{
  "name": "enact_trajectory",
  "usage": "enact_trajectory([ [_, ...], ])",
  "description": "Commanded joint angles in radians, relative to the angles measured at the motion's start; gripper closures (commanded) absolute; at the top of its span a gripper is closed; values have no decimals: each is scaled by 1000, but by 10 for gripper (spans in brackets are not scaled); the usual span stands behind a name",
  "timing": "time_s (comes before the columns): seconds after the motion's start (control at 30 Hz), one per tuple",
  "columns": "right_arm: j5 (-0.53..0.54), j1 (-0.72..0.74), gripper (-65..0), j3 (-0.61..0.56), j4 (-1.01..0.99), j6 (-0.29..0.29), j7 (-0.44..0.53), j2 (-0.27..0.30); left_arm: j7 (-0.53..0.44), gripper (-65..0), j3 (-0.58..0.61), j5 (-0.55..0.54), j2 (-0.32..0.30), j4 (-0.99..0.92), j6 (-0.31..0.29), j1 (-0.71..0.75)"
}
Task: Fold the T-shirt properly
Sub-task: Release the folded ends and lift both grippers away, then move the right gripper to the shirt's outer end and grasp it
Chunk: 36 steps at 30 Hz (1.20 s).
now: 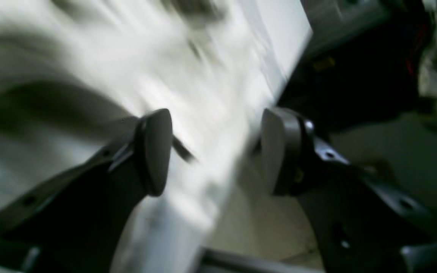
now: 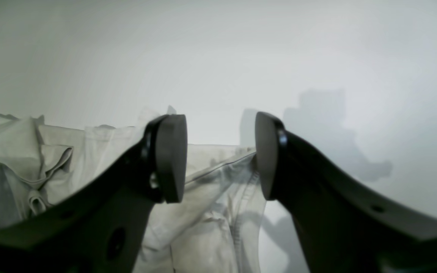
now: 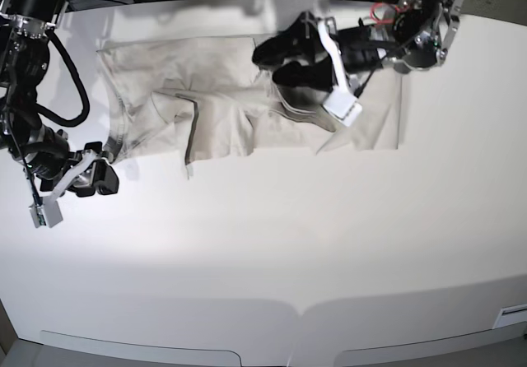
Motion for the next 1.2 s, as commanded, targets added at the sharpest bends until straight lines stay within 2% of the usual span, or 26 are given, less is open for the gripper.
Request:
enact_trajectory([
  [0.0, 12, 16, -295, 6, 19, 0, 17, 19, -15, -366, -21, -12, -2, 19, -14, -11],
  [0.13, 12, 16, -295, 6, 19, 0, 13, 19, -39, -366, -80, 159, -2, 18, -14, -22],
  [0.27, 16, 17, -295, 6, 19, 0, 16, 18, -43, -366, -84, 296, -1, 18, -5, -14],
  [0.47, 19, 16, -295, 6, 19, 0, 16, 18, -190, -362, -84, 536, -2, 18, 116, -15],
  [0.57, 20, 17, -295, 6, 19, 0, 16, 18, -199, -281, -84, 635, -2, 18, 150, -14],
  [0.7, 20, 16, -295, 6, 19, 0, 16, 18, -196, -30, -84, 657, -1, 18, 151, -14],
  [0.73, 20, 17, -295, 6, 19, 0, 16, 18, -196, 0, -84, 657, -1, 18, 150, -14],
  [1.0, 61, 17, -295, 6, 19, 1, 15, 18, -273, 0, -82, 658, 2, 11, 151, -15],
  [1.17, 61, 17, -295, 6, 20, 1, 15, 19, -312, 0, -63, 696, 24, -77, 182, -37],
])
